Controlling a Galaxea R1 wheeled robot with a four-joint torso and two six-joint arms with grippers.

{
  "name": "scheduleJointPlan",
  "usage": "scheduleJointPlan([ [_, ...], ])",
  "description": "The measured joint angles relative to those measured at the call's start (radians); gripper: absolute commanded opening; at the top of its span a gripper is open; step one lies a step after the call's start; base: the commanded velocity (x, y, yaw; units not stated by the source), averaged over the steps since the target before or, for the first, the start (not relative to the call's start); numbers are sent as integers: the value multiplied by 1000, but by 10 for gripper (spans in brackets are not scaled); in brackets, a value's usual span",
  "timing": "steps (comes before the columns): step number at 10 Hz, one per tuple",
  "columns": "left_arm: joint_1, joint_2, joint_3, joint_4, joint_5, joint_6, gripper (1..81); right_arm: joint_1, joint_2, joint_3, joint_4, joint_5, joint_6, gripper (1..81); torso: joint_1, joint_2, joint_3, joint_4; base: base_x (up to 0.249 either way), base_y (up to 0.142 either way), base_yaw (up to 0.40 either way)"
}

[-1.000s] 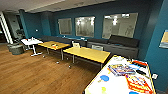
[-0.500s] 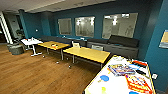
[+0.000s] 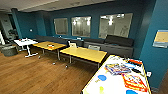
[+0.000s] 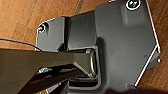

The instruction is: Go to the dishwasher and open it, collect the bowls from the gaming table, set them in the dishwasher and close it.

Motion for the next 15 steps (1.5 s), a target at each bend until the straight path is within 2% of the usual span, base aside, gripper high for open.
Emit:
scheduleJointPlan([
  [15,3,1,-1,0,3,0,811,1,4,6,0,1,0,811,0,0,0,0,0,0,-235],
])
